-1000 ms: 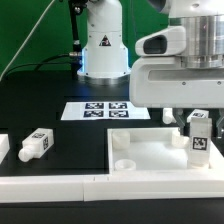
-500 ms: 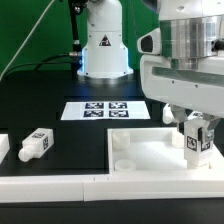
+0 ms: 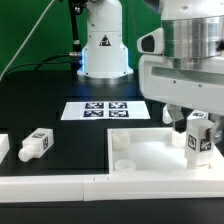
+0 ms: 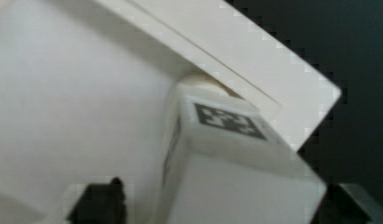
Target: Assemble one leg
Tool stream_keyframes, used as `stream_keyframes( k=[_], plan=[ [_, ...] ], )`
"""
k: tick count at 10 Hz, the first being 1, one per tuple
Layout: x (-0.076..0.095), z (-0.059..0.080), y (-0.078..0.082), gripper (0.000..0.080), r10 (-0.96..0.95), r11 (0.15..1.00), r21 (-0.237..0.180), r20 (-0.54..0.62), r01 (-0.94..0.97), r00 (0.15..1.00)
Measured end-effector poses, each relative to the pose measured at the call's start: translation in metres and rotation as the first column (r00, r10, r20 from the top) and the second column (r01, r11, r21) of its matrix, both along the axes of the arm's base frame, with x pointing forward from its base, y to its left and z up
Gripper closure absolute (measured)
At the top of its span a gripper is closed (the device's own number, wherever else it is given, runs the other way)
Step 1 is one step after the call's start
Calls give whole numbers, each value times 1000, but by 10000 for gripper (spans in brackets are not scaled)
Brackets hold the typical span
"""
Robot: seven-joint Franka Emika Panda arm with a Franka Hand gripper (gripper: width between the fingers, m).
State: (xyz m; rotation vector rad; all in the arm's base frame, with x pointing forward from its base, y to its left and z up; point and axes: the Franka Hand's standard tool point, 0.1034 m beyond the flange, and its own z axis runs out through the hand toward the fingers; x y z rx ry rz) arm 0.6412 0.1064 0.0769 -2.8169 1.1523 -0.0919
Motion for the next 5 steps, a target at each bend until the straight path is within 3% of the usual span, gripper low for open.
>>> stream_keyframes(
  k=[1,2,5],
  plan=[
    [-1,-1,2,184,138,990,-11,8,-138,990],
    [-2,-1,5,184,278,960,-29,12,-278,960],
    [-2,-1,5,152,445,895,-51,16,-444,895]
  ],
)
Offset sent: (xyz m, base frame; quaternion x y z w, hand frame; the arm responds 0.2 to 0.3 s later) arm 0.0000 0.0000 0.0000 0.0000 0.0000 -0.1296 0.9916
